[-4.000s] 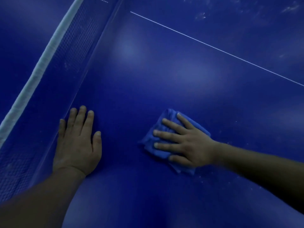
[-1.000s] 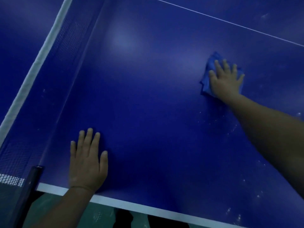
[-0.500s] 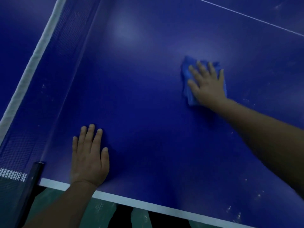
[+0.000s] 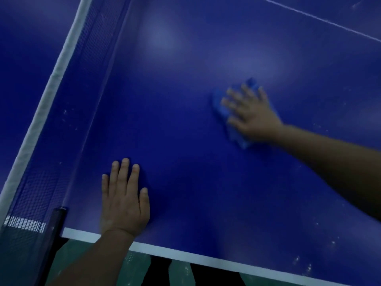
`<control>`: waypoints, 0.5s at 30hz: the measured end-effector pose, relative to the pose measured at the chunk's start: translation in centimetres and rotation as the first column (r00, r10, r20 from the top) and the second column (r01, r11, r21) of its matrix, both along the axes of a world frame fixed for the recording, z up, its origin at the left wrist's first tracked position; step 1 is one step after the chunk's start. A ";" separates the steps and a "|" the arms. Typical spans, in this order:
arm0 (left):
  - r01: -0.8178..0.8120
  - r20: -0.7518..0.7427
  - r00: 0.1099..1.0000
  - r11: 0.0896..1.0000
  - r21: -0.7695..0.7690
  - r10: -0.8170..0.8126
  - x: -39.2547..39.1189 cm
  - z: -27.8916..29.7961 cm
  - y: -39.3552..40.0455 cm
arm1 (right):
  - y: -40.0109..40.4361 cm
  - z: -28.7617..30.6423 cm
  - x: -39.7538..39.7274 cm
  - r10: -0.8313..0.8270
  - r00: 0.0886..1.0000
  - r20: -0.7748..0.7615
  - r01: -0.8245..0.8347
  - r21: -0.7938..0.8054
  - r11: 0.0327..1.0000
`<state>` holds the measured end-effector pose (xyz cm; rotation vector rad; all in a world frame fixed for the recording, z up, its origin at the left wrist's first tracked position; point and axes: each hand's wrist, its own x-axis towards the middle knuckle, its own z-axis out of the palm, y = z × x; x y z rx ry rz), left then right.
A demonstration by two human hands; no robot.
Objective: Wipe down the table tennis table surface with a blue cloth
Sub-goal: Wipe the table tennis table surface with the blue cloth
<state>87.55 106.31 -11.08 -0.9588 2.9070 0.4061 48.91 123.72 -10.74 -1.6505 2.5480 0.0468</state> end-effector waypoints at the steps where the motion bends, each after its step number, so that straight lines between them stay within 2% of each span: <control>1: 0.002 0.000 1.000 1.000 0.003 -0.002 0.0 0.0 0.0 | -1.6 0.5 -2.0 -0.231 0.972 0.041 0.232 -0.011 0.973; 3: -0.001 -0.009 1.000 1.000 0.016 0.001 0.0 -0.1 -0.1 | -5.2 1.6 -3.9 -0.615 0.776 0.140 0.624 -0.020 0.781; 4: -0.004 -0.016 1.000 1.000 0.019 0.005 0.0 -0.1 -0.1 | -7.1 1.7 -3.5 -0.697 0.701 0.150 0.706 -0.003 0.708; 5: -0.006 -0.023 1.000 1.000 0.020 0.006 0.0 -0.1 0.0 | -8.9 1.5 -2.0 -0.703 0.697 0.141 0.710 0.009 0.705; 6: -0.005 -0.029 1.000 1.000 0.021 0.006 0.0 -0.2 0.0 | -10.1 1.1 0.5 -0.631 0.768 0.109 0.636 -0.023 0.771; 7: -0.004 -0.034 0.999 1.000 0.024 0.004 0.0 -0.2 0.0 | -10.7 0.7 4.0 -0.482 0.872 0.082 0.488 -0.075 0.870; 8: -0.003 -0.039 0.999 1.000 0.029 0.004 0.0 -0.2 0.0 | -10.1 0.4 8.1 -0.262 0.963 0.061 0.268 -0.117 0.956; 9: -0.005 -0.045 0.999 0.999 0.034 0.007 0.0 -0.2 -0.1 | -8.6 0.2 12.0 -0.006 1.000 0.031 0.010 -0.131 0.991; 10: -0.009 -0.047 0.999 0.999 0.039 0.011 0.0 -0.1 -0.1 | -6.1 0.0 14.6 0.185 0.982 0.022 -0.182 -0.111 0.977; 11: -0.011 -0.045 0.999 0.999 0.042 0.012 0.0 -0.1 -0.1 | -3.1 -0.1 15.7 0.281 0.959 0.033 -0.278 -0.074 0.958; 12: -0.009 -0.041 0.999 0.999 0.046 0.011 -0.1 -0.1 -0.1 | -0.2 0.0 15.3 0.267 0.963 0.037 -0.265 -0.053 0.963; 13: -0.009 -0.038 0.999 0.999 0.049 0.010 -0.1 0.0 0.0 | 2.4 -0.1 13.9 0.159 0.987 0.016 -0.158 -0.047 0.986; 14: -0.009 -0.036 0.999 0.999 0.051 0.011 0.0 0.0 0.0 | 4.8 -0.2 12.0 -0.027 1.000 -0.008 0.026 -0.043 0.999; 15: -0.010 -0.032 0.999 0.999 0.050 0.012 0.0 0.1 0.0 | 6.7 0.0 9.9 -0.254 0.967 -0.011 0.254 -0.031 0.967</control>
